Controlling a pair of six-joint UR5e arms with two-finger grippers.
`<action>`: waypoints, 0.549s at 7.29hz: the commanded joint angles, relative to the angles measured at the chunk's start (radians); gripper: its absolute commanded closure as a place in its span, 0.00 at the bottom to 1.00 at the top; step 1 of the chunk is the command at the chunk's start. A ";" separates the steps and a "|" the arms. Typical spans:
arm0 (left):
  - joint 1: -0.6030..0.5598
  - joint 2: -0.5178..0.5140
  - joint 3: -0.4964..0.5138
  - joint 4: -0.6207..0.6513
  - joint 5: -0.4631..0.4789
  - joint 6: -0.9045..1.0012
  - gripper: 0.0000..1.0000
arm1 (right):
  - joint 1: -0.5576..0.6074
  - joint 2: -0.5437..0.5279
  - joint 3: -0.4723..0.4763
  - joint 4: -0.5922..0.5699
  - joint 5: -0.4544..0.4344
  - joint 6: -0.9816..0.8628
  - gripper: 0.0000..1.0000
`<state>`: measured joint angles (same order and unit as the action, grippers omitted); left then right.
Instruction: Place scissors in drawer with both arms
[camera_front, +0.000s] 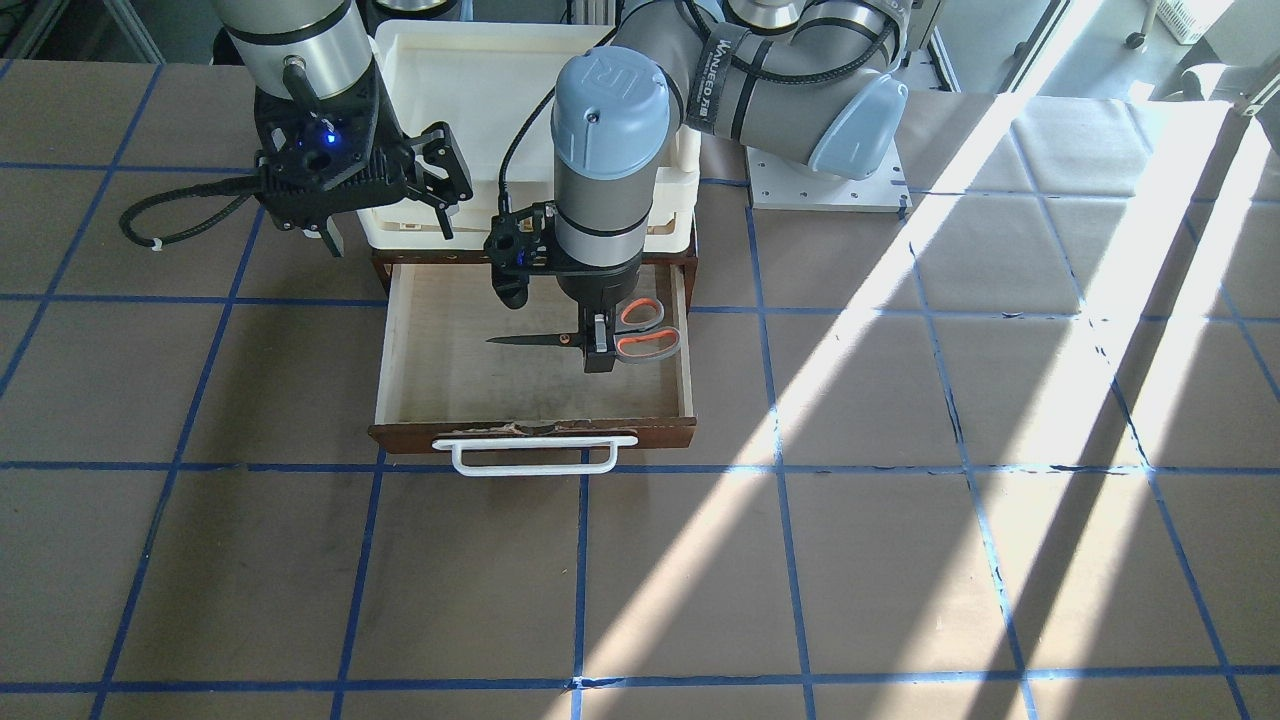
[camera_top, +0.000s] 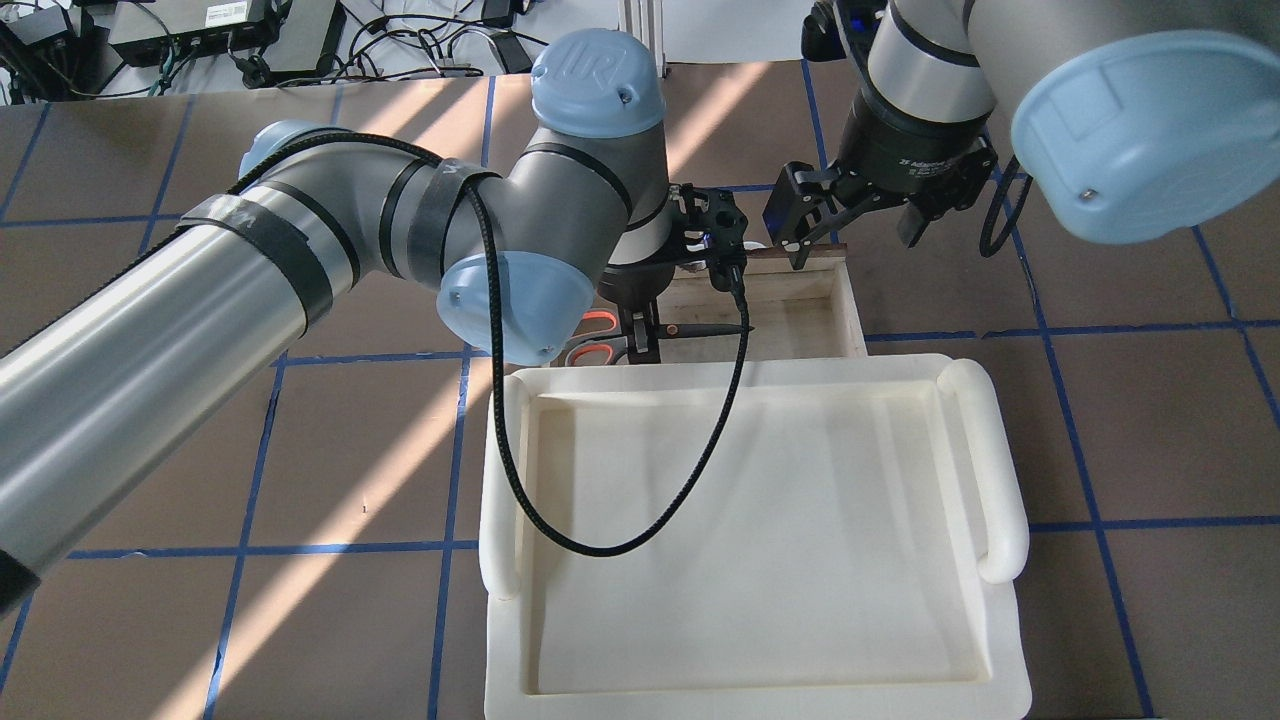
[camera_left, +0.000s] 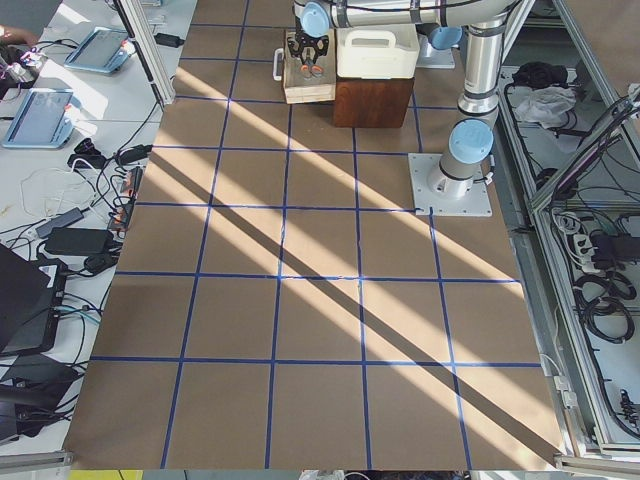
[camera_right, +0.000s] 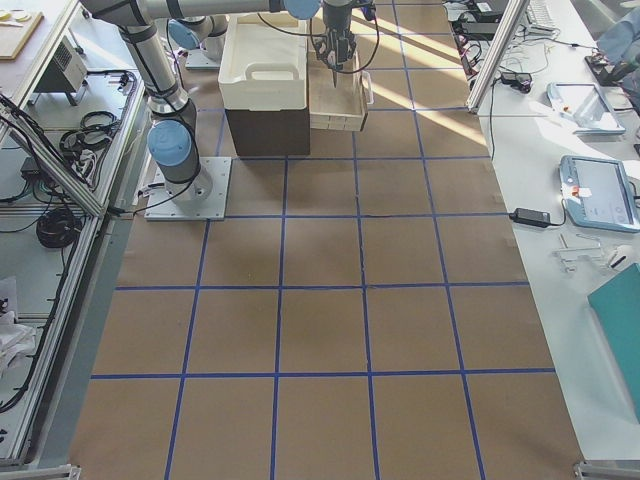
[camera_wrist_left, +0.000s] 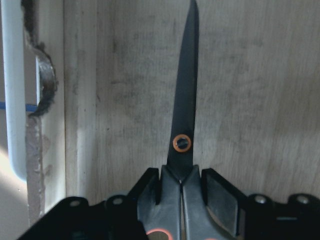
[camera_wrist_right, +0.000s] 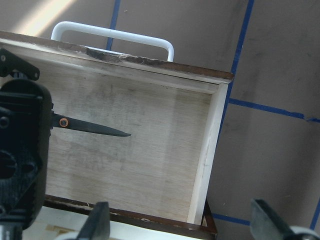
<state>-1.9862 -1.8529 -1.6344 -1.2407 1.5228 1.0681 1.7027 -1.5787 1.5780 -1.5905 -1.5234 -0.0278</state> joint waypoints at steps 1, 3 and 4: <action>-0.002 -0.002 -0.022 0.012 -0.041 0.039 1.00 | 0.002 -0.014 -0.001 0.009 -0.042 0.095 0.00; -0.002 -0.011 -0.025 0.018 -0.049 0.059 1.00 | 0.003 -0.012 -0.001 0.006 -0.066 0.156 0.00; 0.000 -0.014 -0.025 0.018 -0.047 0.087 1.00 | 0.003 -0.012 0.000 0.006 -0.061 0.157 0.00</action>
<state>-1.9879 -1.8623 -1.6587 -1.2239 1.4771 1.1298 1.7053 -1.5908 1.5772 -1.5836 -1.5842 0.1144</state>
